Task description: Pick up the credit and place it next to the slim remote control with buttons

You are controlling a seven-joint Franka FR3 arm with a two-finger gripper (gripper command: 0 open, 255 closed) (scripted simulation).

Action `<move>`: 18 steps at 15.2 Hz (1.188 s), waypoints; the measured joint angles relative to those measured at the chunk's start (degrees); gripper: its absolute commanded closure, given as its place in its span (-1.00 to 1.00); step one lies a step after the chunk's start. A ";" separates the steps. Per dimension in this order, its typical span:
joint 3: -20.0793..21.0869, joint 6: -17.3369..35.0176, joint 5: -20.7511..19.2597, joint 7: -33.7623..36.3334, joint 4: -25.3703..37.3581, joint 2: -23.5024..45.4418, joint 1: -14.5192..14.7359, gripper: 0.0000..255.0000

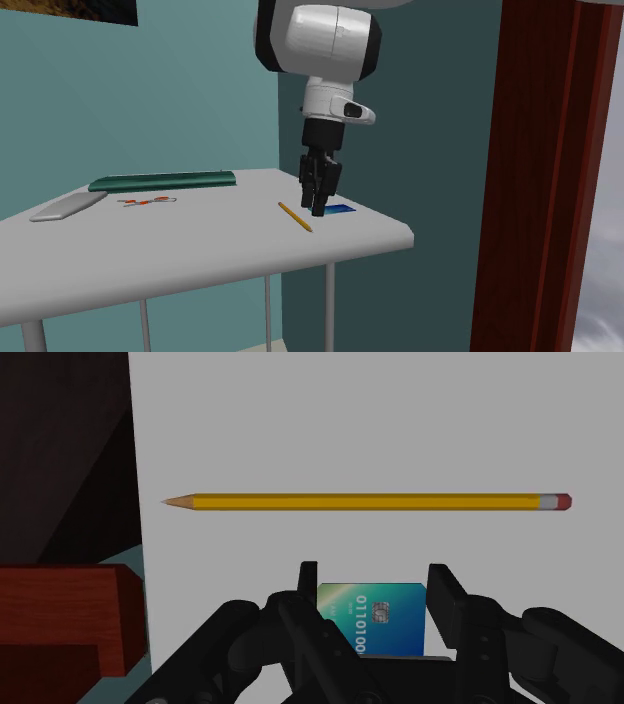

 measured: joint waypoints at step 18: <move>1.24 -12.41 -1.26 4.58 16.10 3.46 2.83 1.00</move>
